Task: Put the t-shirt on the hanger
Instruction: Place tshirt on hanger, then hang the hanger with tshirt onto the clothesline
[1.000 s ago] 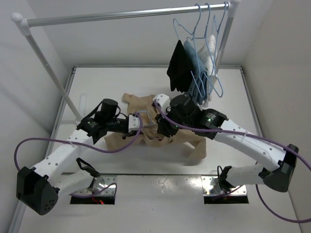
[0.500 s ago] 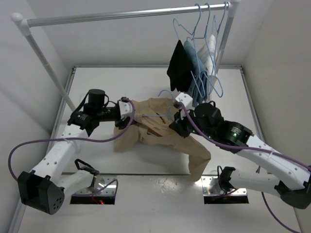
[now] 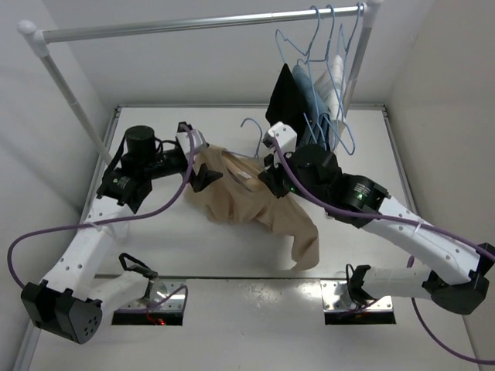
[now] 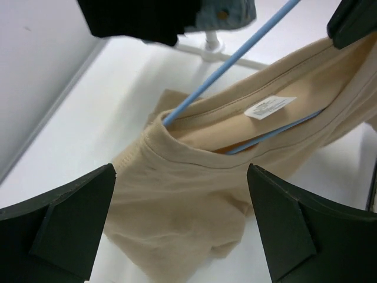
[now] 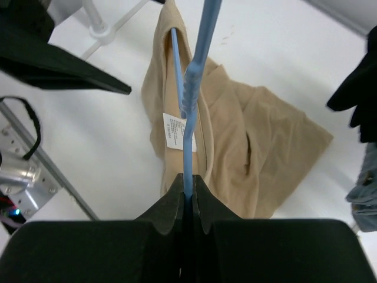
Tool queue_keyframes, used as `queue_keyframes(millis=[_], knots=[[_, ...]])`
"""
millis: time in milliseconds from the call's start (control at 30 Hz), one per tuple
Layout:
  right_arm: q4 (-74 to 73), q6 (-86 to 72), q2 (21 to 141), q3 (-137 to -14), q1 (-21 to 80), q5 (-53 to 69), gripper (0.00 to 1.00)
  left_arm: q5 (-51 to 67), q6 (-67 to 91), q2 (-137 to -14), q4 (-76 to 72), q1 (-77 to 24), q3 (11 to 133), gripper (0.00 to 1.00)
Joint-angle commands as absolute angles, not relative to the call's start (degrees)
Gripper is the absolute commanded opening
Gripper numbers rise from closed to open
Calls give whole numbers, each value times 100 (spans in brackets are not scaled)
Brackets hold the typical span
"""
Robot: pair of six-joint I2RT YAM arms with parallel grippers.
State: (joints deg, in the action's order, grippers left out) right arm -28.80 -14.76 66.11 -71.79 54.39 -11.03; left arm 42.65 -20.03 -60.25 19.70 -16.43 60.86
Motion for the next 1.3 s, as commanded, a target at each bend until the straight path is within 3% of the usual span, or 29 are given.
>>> queue_keyframes(millis=[0, 200, 467, 667, 867, 1033, 1267], knots=[[-2172, -1424, 6767, -7821, 5546, -1879, 0, 4052, -1407, -5731, 1504, -1573, 6459, 100], [-1908, -1020, 7207, -8419, 5730, -2934, 0, 3719, -511, -5599, 791, -1521, 6512, 100], [-418, -151, 7190, -8622, 5967, -3893, 0, 3138, -623, -5546, 835, -1521, 6434, 100], [2318, 1195, 6407, -6979, 6091, -3305, 0, 3085, -624, -5432, 835, -1573, 6188, 100], [2477, 1467, 6846, -7066, 6152, -3452, 0, 3085, -571, -5432, 835, -1573, 6083, 100], [1338, 1134, 7943, -8726, 6038, -4550, 0, 3138, -571, -5484, 835, -1573, 6082, 100], [1995, 1563, 8121, -9105, 6038, -5070, 0, 3199, -633, -5432, 896, -1573, 5977, 100]])
